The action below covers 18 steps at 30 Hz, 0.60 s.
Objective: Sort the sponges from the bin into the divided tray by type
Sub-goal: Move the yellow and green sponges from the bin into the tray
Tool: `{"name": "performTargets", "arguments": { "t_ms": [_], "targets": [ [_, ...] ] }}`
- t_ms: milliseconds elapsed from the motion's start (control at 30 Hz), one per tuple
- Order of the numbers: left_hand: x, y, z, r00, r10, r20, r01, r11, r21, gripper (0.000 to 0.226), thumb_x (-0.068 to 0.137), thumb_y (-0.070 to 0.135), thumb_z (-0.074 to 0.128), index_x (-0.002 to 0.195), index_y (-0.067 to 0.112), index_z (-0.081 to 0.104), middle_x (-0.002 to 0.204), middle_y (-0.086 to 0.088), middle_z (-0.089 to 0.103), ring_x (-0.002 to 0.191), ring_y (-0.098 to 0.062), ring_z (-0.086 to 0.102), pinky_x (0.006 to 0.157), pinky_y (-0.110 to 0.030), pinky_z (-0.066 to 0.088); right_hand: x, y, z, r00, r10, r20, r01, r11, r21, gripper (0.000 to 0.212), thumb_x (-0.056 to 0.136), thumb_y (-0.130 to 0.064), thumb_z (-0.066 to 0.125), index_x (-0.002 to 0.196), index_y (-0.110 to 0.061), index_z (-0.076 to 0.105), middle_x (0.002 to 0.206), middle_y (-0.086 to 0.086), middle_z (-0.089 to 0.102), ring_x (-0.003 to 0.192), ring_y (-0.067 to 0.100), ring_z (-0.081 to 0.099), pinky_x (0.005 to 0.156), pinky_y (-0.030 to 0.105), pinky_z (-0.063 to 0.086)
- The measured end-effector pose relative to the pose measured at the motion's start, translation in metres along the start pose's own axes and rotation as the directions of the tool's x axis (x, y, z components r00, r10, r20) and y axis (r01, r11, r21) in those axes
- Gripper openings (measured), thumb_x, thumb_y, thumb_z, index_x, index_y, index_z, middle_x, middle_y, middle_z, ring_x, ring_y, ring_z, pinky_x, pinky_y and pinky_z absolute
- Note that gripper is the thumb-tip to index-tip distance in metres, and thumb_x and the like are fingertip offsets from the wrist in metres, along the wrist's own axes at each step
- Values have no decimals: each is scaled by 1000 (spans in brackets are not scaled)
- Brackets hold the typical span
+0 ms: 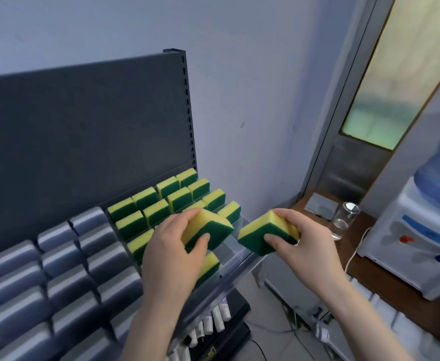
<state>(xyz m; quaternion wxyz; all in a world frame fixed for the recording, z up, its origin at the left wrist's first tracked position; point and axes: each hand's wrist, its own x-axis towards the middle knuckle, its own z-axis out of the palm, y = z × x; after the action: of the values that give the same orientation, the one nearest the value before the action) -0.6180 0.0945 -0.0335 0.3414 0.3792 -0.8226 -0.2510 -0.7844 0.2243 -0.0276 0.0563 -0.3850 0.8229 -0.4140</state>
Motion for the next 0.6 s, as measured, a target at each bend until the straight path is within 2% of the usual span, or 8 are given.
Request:
{"name": "performTargets", "arguments": {
  "t_ms": [67, 200, 367, 500, 600],
  "targets": [
    [9, -2, 10, 1000, -7, -5, 7, 1000, 12, 46, 81, 23, 73, 125, 28, 59, 107, 18, 58, 96, -5, 56, 75, -5, 38, 14, 8, 1, 1000, -7, 5, 7, 1000, 6, 39, 77, -23, 74, 112, -35, 60, 99, -16, 63, 92, 7, 57, 79, 25, 47],
    [18, -1, 23, 1000, -25, 11, 24, 999, 46, 49, 80, 25, 73, 127, 28, 57, 109, 16, 60, 96, -4, 56, 75, -7, 38, 33, 23, 4, 999, -19, 26, 19, 999, 27, 39, 77, -22, 74, 111, -33, 61, 98, -16, 63, 90, 7, 57, 75, 19, 43],
    [24, 1, 27, 998, -60, 13, 58, 994, 91, 49, 80, 25, 73, 126, 33, 56, 101, 22, 53, 86, 9, 50, 67, -5, 36, 55, 34, 10, 996, -30, 83, 24, 997, 75, 35, 75, -20, 76, 105, -32, 62, 91, -16, 65, 85, 4, 59, 72, 18, 45],
    [23, 4, 35, 989, -148, 15, 144, 976, 164, 47, 79, 32, 72, 122, 32, 55, 107, 21, 55, 91, -2, 55, 76, -18, 49, 76, 50, 14, 983, -62, 175, 44, 994, 103, 33, 74, -20, 76, 102, -31, 60, 87, -15, 65, 82, 1, 59, 66, 11, 42],
    [19, 9, 40, 976, -217, -1, 213, 956, 200, 43, 80, 33, 71, 119, 34, 53, 105, 26, 51, 93, 1, 52, 75, -11, 42, 91, 57, 20, 965, -98, 243, 69, 990, 124, 34, 73, -18, 77, 98, -30, 58, 85, -14, 64, 79, 3, 58, 63, 9, 41]
  ]
}}
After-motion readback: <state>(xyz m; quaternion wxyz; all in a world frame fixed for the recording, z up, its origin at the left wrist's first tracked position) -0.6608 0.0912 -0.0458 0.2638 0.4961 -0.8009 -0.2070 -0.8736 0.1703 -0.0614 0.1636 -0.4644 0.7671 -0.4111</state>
